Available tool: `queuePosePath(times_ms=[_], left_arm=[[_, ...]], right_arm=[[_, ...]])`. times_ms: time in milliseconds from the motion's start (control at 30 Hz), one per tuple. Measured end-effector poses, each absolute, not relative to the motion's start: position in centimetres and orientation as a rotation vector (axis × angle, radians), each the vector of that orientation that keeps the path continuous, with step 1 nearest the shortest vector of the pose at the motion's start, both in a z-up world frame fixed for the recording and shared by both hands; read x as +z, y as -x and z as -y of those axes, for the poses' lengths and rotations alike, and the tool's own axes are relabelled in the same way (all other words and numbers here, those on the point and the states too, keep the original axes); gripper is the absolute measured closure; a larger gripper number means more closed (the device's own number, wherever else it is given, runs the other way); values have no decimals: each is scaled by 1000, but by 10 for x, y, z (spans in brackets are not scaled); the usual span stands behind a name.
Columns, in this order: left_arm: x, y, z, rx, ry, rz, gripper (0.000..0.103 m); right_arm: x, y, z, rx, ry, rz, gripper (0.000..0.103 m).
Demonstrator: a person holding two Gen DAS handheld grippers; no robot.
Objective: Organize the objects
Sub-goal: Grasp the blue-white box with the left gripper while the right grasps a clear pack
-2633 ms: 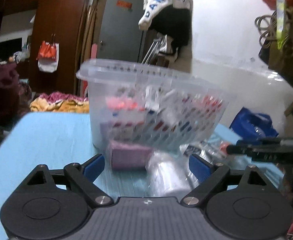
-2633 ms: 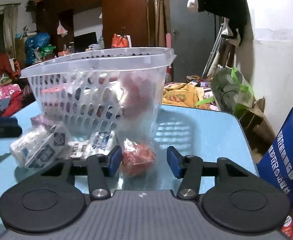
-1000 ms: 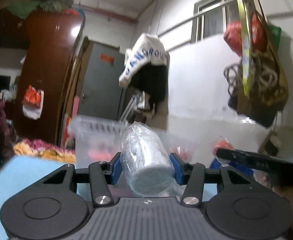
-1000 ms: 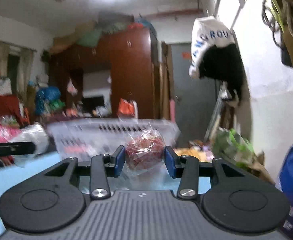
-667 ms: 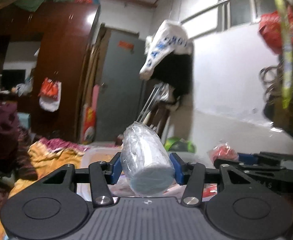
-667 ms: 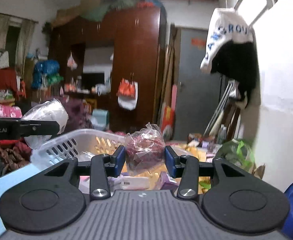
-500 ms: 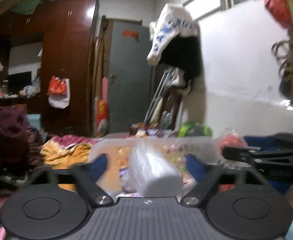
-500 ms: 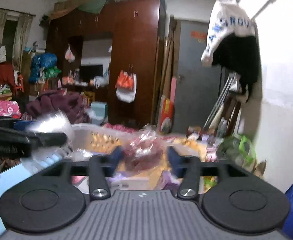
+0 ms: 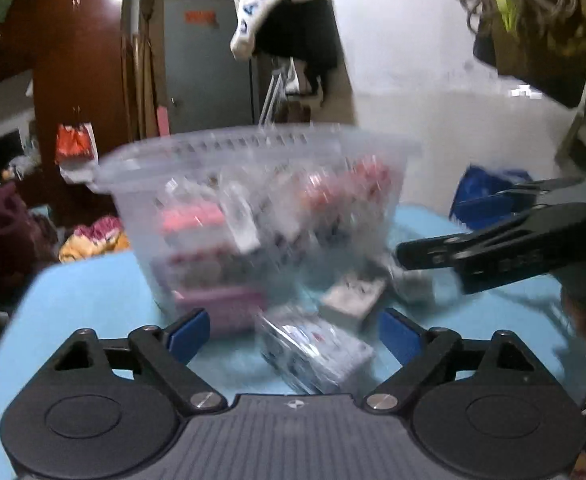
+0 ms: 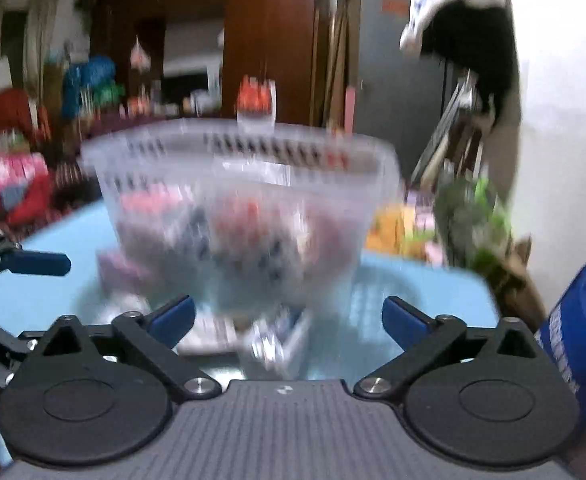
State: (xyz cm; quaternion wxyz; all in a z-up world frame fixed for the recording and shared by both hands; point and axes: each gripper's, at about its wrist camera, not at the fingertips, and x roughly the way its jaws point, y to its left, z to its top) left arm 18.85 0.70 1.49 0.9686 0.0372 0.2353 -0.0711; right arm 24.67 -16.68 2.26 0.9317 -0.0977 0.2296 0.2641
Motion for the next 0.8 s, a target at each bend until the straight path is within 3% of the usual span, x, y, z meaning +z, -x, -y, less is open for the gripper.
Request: queuePosePath(times_ms=[133,267,333,400,467,500,800], left_arm=[[6,-196,-5,-125,-66,-532,9],[3,-207,2,-104,-107,-570,9],[1,-212,6,-118,-117,-598,23],[-1,-212,4,-113,-100,-608,36],[-2,-209,-1,-123,-66,-600,37],[-2,-208,-4,-132,-49,-593,38],[-1,-190,-36,-307,144,-447,40]], right_arm=[[9,-265,167,576,146,-573,27],[0,-270,164,572,151,-599,30],[-4,-266,165,579,143,-594,31],[-6,-262,169,583,139,-582,41],[-7,-261,170,589,131,-576,46],[-7,-261,171,586,135,-573,55],[-4,-246,184,563,115,-515,55]])
